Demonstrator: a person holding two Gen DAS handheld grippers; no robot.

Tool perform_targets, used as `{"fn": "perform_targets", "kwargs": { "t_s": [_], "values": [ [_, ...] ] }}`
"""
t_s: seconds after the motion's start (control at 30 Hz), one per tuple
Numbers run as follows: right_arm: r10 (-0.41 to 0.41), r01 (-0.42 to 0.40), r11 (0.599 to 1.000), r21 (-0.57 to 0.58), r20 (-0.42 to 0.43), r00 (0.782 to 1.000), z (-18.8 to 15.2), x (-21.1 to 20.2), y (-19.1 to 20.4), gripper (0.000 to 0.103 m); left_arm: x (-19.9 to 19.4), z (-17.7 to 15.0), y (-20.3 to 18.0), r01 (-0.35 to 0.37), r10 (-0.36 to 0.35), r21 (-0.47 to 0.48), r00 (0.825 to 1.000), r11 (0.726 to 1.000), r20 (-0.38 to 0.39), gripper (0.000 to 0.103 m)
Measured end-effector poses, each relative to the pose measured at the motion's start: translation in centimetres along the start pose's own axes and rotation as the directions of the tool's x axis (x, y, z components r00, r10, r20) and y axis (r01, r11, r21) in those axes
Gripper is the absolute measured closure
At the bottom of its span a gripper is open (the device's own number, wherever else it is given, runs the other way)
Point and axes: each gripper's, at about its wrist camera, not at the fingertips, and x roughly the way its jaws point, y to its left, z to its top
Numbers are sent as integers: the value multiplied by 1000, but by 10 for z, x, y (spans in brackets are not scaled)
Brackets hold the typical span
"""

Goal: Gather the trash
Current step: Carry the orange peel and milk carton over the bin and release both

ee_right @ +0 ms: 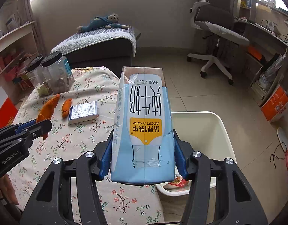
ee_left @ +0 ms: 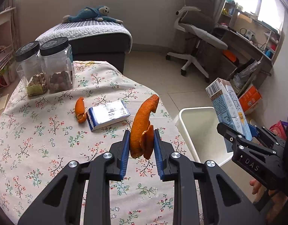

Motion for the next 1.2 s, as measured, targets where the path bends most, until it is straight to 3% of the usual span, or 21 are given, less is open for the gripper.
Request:
{"fn": "perform_targets", "kwargs": {
  "t_s": [0.47,0.63,0.97,1.0,1.1,1.2],
  "values": [
    [-148,154,979,137,-54,988,-6,8,-90,48,39,13,-86,132,-130,70,991,989,-33,78],
    [-238,246,953,175,-66,969,-14,4,-119,21,58,16,-121,193,-188,100,980,976,-64,78],
    [-329,339,902,267,-82,941,-28,-8,-160,11,90,23,-173,281,-266,130,956,951,-122,76],
    [-333,343,899,273,-83,939,-29,-9,-162,10,93,24,-177,290,-273,135,953,948,-131,75],
    [-337,347,894,283,-85,938,-29,-9,-163,9,96,25,-181,272,-254,151,959,951,-127,51],
    [-337,344,897,277,-76,939,-27,-9,-157,8,93,26,-179,248,-233,155,966,956,-113,40]
  ]
}}
